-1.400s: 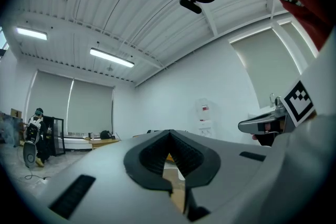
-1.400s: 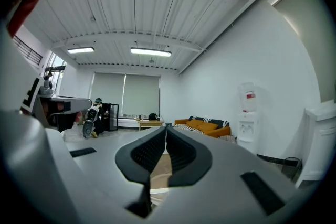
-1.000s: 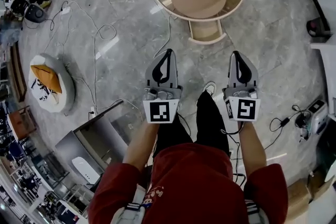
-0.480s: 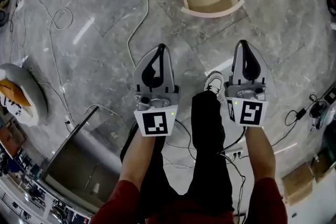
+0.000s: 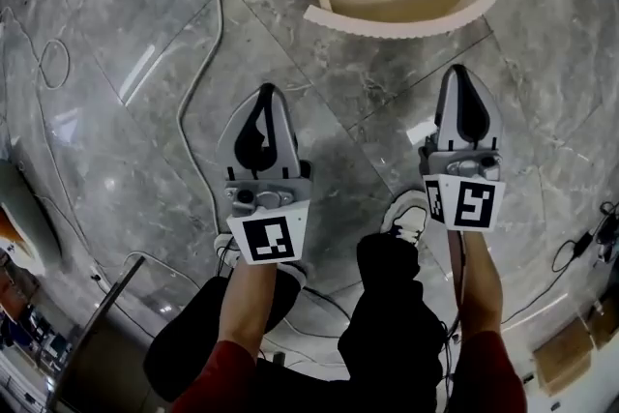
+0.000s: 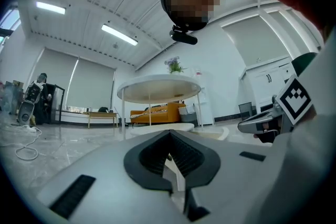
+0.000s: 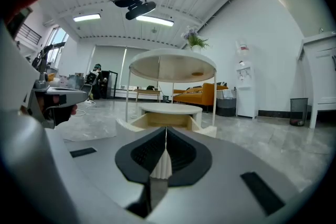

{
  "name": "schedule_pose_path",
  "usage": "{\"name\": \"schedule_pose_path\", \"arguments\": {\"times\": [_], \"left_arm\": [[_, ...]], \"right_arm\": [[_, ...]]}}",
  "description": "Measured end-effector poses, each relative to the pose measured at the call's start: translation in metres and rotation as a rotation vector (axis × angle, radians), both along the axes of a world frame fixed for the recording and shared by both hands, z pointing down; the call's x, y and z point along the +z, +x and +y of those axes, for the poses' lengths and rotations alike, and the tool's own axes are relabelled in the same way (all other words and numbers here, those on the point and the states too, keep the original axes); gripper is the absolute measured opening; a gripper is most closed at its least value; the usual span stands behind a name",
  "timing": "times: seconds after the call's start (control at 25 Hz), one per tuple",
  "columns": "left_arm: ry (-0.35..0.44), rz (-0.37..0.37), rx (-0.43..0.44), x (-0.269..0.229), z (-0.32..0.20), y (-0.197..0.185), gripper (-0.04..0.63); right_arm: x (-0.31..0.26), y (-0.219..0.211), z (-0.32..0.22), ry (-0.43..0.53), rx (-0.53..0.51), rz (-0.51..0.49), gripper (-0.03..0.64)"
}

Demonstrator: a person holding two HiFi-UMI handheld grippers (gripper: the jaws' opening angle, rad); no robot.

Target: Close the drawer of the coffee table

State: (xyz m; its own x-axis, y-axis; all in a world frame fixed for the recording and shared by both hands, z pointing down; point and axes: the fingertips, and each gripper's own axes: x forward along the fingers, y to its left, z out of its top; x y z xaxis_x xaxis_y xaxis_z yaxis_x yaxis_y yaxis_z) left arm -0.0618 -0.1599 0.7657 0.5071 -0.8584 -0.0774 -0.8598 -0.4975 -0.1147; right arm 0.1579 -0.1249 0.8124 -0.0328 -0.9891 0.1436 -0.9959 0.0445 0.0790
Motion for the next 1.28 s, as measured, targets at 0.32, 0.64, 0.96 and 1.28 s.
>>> {"name": "schedule_pose_path", "arguments": {"times": [0.32, 0.64, 0.96, 1.28], "left_arm": [[-0.014, -0.004, -0.041, 0.068, -0.001, -0.003, 0.009], [-0.064, -0.012, -0.05, 0.079, 0.001, -0.006, 0.009], [-0.091, 0.01, -0.052, 0.085, 0.007, 0.006, 0.009], [-0.113, -0.004, -0.062, 0.094, 0.011, 0.009, 0.009]], "right_arm": [[0.074, -0.002, -0.008, -0.023, 0.025, -0.064, 0.023], [0.081, -0.004, -0.014, -0.047, -0.011, -0.052, 0.025], [0.102, -0.022, -0.03, -0.09, -0.053, -0.071, 0.27], [0.107, -0.019, -0.05, -0.121, -0.002, -0.127, 0.288]]}}
